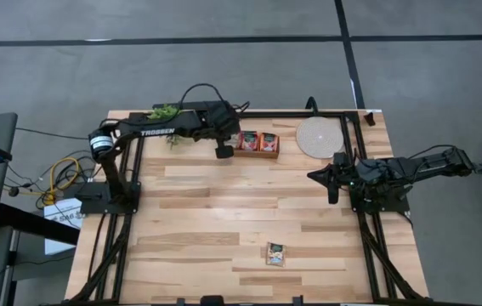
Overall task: Pick & Place Tea
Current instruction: Put the brown tea bag into the left section of the wooden organizer
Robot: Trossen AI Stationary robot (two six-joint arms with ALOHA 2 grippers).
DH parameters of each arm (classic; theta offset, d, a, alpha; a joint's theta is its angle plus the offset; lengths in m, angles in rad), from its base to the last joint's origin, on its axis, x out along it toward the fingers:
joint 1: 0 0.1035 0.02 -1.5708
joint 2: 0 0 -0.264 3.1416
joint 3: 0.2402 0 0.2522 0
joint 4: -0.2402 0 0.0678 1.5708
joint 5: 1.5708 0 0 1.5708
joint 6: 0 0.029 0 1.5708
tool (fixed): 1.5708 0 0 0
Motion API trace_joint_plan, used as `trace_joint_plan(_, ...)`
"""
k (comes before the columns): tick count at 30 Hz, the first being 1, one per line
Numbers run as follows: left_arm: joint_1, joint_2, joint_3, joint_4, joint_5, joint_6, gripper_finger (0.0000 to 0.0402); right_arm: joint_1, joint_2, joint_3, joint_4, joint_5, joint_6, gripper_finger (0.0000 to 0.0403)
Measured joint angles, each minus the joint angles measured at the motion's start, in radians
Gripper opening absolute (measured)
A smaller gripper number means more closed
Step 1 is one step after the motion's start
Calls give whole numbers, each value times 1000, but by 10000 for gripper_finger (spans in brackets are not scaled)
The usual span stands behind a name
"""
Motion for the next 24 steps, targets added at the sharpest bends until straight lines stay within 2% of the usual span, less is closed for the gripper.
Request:
trace_joint_plan(18,66,101,-1,-14,-46,2,0,0,0,0,4,0,0,0)
trace_joint_plan(24,70,102,-2,-20,-21,-1,0,0,0,0,3,0,0,0)
